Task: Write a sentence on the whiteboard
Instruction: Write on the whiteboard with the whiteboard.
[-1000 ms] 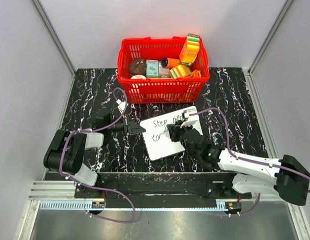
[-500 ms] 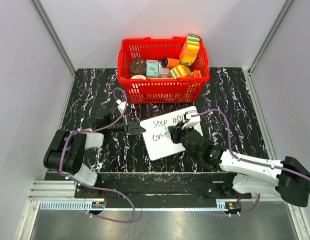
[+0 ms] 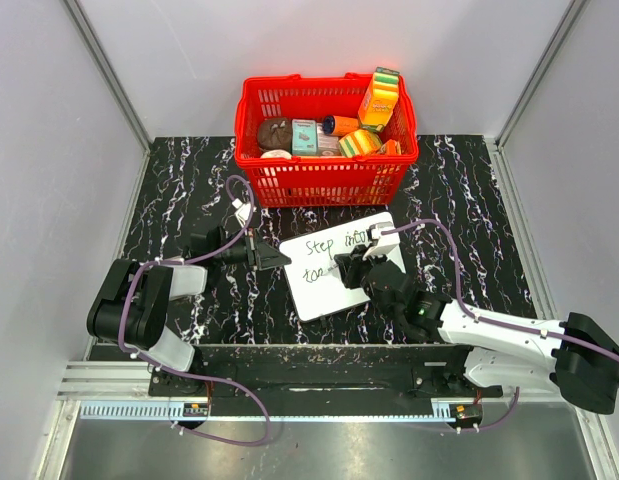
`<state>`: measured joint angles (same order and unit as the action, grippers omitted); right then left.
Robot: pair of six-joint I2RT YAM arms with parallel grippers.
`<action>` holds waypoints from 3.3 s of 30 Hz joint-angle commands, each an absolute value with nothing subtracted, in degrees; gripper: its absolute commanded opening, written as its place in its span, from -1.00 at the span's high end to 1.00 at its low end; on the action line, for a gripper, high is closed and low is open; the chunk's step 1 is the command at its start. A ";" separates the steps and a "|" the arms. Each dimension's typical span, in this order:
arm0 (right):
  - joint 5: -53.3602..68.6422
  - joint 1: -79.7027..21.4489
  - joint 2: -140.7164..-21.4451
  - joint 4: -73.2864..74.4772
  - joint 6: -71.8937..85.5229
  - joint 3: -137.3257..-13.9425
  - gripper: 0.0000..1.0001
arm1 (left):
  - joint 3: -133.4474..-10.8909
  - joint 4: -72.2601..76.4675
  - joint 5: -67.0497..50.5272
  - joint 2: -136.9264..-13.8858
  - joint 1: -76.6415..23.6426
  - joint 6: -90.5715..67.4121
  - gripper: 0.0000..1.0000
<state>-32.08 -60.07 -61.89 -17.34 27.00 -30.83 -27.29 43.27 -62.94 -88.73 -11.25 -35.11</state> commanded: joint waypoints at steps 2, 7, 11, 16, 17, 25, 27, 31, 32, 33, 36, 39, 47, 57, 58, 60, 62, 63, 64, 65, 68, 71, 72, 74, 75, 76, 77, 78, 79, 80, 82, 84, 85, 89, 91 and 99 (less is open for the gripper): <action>-36.03 -60.29 -62.22 -17.22 24.35 -33.13 1.00 | -28.12 43.33 -61.87 -89.74 -12.30 -30.32 1.00; -37.26 -60.12 -62.93 -17.40 23.47 -34.37 1.00 | -28.13 43.33 -61.88 -89.74 -12.30 -30.32 1.00; -37.09 -59.68 -62.93 -18.10 23.91 -34.28 1.00 | -28.13 43.33 -61.88 -89.74 -12.30 -30.32 1.00; -37.26 -59.24 -62.84 -17.93 24.17 -34.10 1.00 | -28.13 43.33 -61.88 -89.74 -12.39 -30.41 1.00; -37.27 -59.24 -62.75 -17.84 24.17 -34.01 1.00 | -28.13 43.42 -61.88 -89.74 -12.31 -30.32 1.00; -37.62 -58.80 -61.09 -17.05 25.40 -32.35 1.00 | -28.13 43.33 -61.88 -89.74 -12.30 -30.32 1.00; -37.62 -58.71 -60.91 -16.70 25.58 -32.08 1.00 | -28.13 43.42 -61.88 -89.82 -12.30 -30.23 1.00; -37.09 -58.71 -60.38 -15.91 26.19 -31.38 1.00 | -28.13 43.33 -61.87 -89.74 -12.30 -30.24 1.00; -36.92 -58.71 -60.21 -15.82 26.28 -31.20 1.00 | -28.13 43.33 -61.87 -89.82 -12.30 -30.23 1.00; -36.83 -58.71 -60.12 -15.73 26.63 -31.03 1.00 | -28.13 43.33 -61.88 -89.74 -12.30 -30.32 1.00; -36.30 -58.71 -59.77 -15.21 26.98 -30.41 1.00 | -28.04 43.33 -61.96 -89.74 -12.30 -30.32 1.00; -35.51 -58.80 -59.59 -14.94 27.33 -30.06 1.00 | -28.13 43.33 -61.88 -89.74 -12.39 -30.23 1.00; -34.19 -58.71 -59.59 -14.15 28.65 -29.00 1.00 | -28.04 43.33 -61.79 -89.74 -12.30 -30.23 1.00; -34.11 -58.71 -54.77 -14.76 26.90 -29.88 1.00 | -28.12 43.24 -61.79 -89.82 -12.30 -30.23 1.00; -33.93 -58.71 -53.97 -15.46 26.72 -29.80 1.00 | -28.13 43.24 -61.79 -89.74 -12.30 -30.23 1.00; -33.92 -58.80 -52.04 -15.82 26.37 -29.71 1.00 | -28.13 43.24 -61.79 -89.82 -12.30 -30.23 1.00; -33.93 -58.71 -50.98 -15.82 25.85 -29.80 1.00 | -28.12 43.24 -61.79 -89.74 -12.30 -30.23 1.00; -33.93 -58.71 -50.45 -15.73 25.67 -30.06 1.00 | -28.12 43.24 -61.87 -89.74 -12.30 -30.23 1.00; -33.84 -58.71 -50.45 -15.21 25.40 -30.15 1.00 | -28.13 43.24 -61.79 -89.82 -12.30 -30.23 1.00; -33.92 -58.71 -50.28 -14.86 25.23 -30.32 1.00 | -28.13 43.24 -61.79 -89.74 -12.30 -30.23 1.00; -33.93 -58.71 -50.27 -14.15 24.96 -30.50 1.00 | -28.13 43.24 -61.70 -89.74 -12.39 -30.24 1.00; -33.66 -58.62 -50.27 -13.97 24.79 -30.59 1.00 | -28.13 43.24 -61.70 -89.74 -12.39 -30.23 1.00; -33.58 -58.62 -50.45 -13.97 24.70 -30.67 1.00 | -28.13 43.16 -61.70 -89.82 -12.39 -30.32 1.00; -33.49 -58.62 -50.62 -13.80 24.43 -30.76 1.00 | -28.13 43.24 -61.61 -89.74 -12.39 -30.32 1.00; -33.14 -58.62 -50.89 -13.71 24.17 -31.02 1.00 | -28.21 43.16 -61.61 -89.74 -12.39 -30.24 1.00; -32.87 -58.45 -50.98 -13.54 24.08 -31.20 1.00 | -28.21 43.07 -61.61 -89.82 -12.39 -30.23 1.00; -32.52 -58.19 -51.06 -13.54 24.00 -31.29 1.00 | -28.21 43.07 -61.61 -89.82 -12.39 -30.23 1.00; -32.00 -58.01 -51.41 -13.54 23.91 -31.55 1.00 | -28.21 43.15 -61.61 -89.82 -12.39 -30.23 1.00; -31.47 -57.83 -51.50 -13.54 23.91 -31.73 1.00 | -28.21 43.07 -61.61 -89.82 -12.39 -30.23 1.00; -31.12 -57.40 -51.68 -13.54 23.91 -31.82 1.00 | -28.21 43.07 -61.61 -89.91 -12.39 -30.23 1.00; -29.19 -56.52 -52.29 -13.54 23.99 -32.43 1.00 | -28.21 43.07 -61.61 -89.82 -12.39 -30.15 1.00; -27.52 -55.64 -52.91 -13.54 24.08 -32.87 1.00 | -28.21 43.07 -61.61 -89.91 -12.39 -30.15 1.00; -27.34 -55.55 -52.91 -13.45 24.17 -32.96 1.00 | -28.21 43.07 -61.61 -89.91 -12.39 -30.15 1.00; -27.25 -55.11 -53.26 -13.89 24.26 -33.13 1.00 | -28.21 42.98 -61.70 -89.91 -12.48 -30.15 1.00; -27.68 -55.02 -53.70 -13.97 24.17 -33.40 1.00 | -28.39 42.98 -61.61 -89.91 -12.48 -30.15 1.00; -28.39 -54.84 -55.81 -14.68 24.08 -33.92 1.00 | -28.39 42.89 -61.70 -90.00 -12.48 -30.06 1.00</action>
